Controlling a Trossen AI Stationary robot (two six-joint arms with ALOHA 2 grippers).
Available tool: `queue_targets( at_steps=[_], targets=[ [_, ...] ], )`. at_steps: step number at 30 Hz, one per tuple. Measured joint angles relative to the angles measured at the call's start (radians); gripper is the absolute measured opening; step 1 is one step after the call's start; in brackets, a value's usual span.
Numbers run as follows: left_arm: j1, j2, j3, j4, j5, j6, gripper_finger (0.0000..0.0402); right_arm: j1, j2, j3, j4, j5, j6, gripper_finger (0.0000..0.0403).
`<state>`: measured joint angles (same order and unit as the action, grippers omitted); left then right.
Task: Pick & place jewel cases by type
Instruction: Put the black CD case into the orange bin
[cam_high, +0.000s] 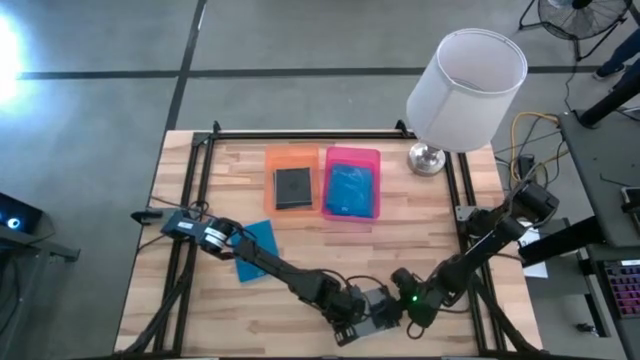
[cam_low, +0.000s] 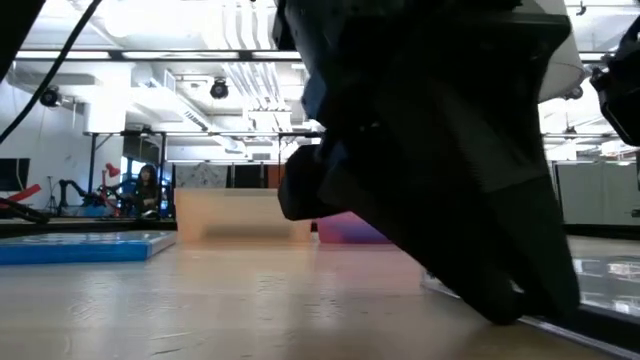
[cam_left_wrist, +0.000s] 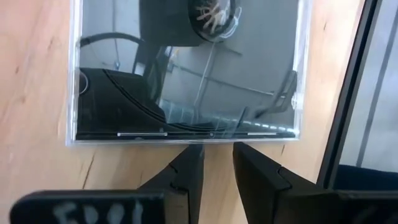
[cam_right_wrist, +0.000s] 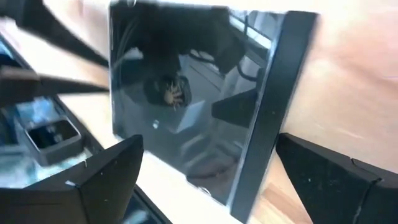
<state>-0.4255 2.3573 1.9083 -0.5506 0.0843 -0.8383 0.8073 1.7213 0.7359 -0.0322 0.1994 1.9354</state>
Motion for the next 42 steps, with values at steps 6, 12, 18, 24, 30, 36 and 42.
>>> queue_targets(
  at_steps=[6,12,18,24,30,36,42],
  targets=[
    [-0.003,-0.004,-0.013,-0.020,0.007,0.012,0.0073,-0.011,-0.024,0.023,0.003,0.007,-0.112,0.0325],
    [-0.013,-0.010,-0.049,-0.017,0.003,0.002,0.0073,-0.008,-0.083,0.022,-0.002,0.051,-0.126,0.0271],
    [-0.031,-0.010,-0.063,-0.027,0.003,-0.006,0.0073,-0.009,-0.143,0.038,0.014,0.126,-0.147,0.0259],
    [-0.035,-0.010,-0.064,-0.033,0.000,-0.009,0.0073,-0.008,-0.160,0.070,0.023,0.140,-0.173,0.0273],
    [-0.037,-0.010,-0.065,-0.035,0.001,-0.011,0.0073,-0.019,-0.149,0.130,0.026,0.169,-0.208,0.0283],
    [-0.036,-0.010,-0.065,-0.019,-0.013,-0.016,0.0073,-0.048,-0.118,0.196,0.026,0.208,-0.293,0.0278],
    [-0.045,-0.011,-0.065,-0.018,-0.031,-0.017,0.0073,-0.068,-0.043,0.280,0.021,0.220,-0.347,0.0274]
  ],
)
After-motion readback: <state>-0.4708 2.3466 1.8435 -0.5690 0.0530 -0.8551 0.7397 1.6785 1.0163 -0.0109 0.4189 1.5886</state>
